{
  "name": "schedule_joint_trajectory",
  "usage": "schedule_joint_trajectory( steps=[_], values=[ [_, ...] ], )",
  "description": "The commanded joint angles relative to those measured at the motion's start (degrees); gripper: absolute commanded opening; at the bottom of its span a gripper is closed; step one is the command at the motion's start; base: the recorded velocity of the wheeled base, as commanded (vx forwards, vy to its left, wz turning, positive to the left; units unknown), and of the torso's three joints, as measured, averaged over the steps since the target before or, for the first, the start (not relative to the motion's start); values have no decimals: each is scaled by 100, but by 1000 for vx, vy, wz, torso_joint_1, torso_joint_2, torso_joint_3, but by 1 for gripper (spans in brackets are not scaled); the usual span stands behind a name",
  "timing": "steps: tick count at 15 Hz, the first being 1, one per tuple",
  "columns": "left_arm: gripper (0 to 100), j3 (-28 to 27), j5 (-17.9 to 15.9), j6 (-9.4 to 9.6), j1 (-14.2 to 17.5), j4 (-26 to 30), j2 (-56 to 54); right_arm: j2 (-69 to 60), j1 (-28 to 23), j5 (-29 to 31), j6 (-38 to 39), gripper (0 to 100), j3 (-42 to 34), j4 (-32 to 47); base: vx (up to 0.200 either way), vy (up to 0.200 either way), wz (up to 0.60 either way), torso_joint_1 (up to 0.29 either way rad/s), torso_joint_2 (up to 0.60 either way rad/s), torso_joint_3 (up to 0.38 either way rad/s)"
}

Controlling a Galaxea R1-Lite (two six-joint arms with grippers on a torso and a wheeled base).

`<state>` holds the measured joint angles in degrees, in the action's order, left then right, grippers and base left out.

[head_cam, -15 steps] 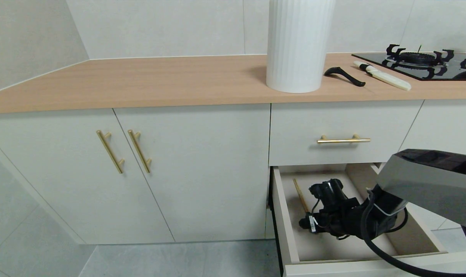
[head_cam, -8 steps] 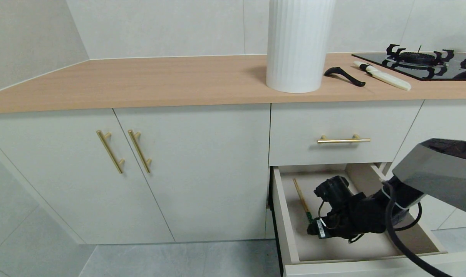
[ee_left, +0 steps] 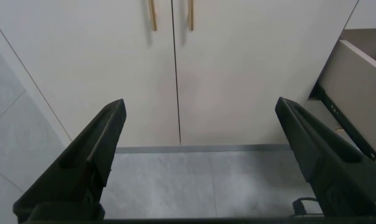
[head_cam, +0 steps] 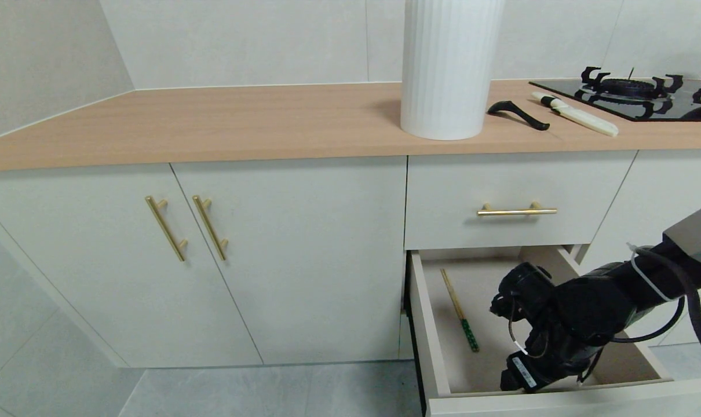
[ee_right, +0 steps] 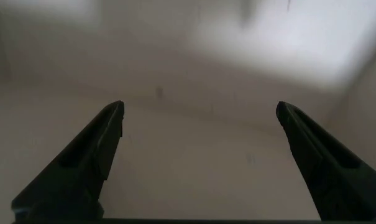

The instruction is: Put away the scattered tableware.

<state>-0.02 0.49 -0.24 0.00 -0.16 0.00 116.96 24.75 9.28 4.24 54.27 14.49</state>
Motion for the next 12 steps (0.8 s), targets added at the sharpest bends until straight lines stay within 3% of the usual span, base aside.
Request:
schedule_joint_trajectory(
  steps=[1,4,8,12],
  values=[
    [100,2,4,-2,0,-2,0,-147,83,4,-55,100,-31,264,0,0,0,0,0,0],
    [100,2,4,-2,0,-2,0,-208,241,22,-205,100,-48,765,0,0,0,0,0,0],
    [100,2,4,-2,0,-2,0,-270,241,83,-143,100,92,704,0,0,0,0,0,0],
    [100,2,4,-2,0,-2,0,-701,57,241,393,100,242,-175,0,0,0,0,0,0]
  ],
)
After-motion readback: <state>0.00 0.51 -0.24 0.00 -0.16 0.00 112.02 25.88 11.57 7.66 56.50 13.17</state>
